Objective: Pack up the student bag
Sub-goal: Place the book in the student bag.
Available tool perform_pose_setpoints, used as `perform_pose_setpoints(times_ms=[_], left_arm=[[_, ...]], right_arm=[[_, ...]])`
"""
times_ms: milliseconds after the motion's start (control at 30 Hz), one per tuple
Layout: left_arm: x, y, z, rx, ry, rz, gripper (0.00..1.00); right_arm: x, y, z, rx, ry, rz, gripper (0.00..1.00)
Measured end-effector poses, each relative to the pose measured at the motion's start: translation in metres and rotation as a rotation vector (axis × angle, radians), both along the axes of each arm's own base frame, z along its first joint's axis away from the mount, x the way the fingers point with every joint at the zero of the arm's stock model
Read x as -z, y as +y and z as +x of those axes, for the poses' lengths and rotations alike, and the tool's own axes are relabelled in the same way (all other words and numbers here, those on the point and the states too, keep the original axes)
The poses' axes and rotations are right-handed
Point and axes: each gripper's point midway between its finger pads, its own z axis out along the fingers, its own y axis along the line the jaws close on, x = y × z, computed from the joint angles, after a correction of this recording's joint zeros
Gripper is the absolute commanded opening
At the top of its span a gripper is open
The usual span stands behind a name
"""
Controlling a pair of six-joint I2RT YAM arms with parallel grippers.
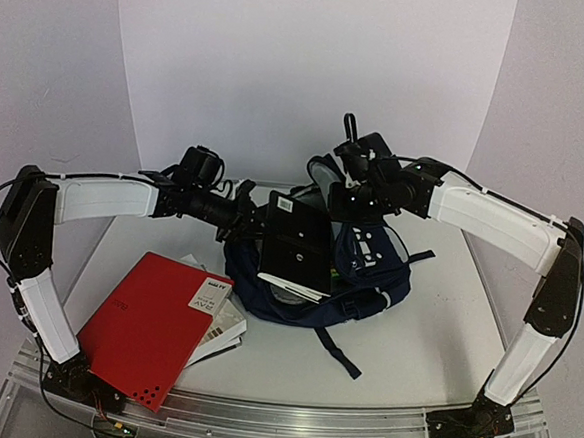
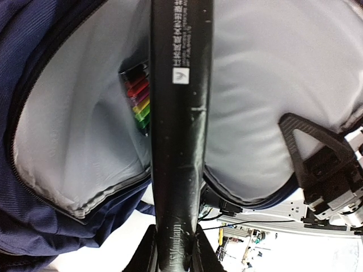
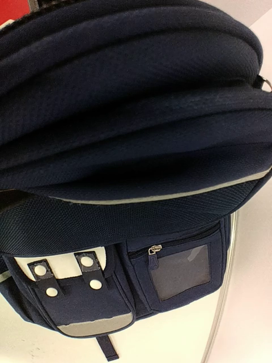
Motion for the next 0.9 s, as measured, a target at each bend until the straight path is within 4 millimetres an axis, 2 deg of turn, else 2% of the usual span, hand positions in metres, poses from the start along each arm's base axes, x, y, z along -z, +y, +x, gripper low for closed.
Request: perform_pose_setpoints(times_ms=[200, 533, 900], left_arm=[[-0.011, -0.007, 0.008, 0.003, -0.02, -0.023, 0.0], [0.019, -0.027, 0.04, -0.003, -0.01, -0.023, 0.0], [0.025, -0.047, 0.08, -0.067, -0.073, -0.072, 0.0]], right_arm=[[-0.002, 0.0, 0.001, 0.001, -0.005, 0.005, 0.0], [-0.009, 0.004, -0.005, -0.032, 0.008, 0.04, 0.0], [-0.013, 0.006, -0.008, -0.041, 0.009, 0.058, 0.0]])
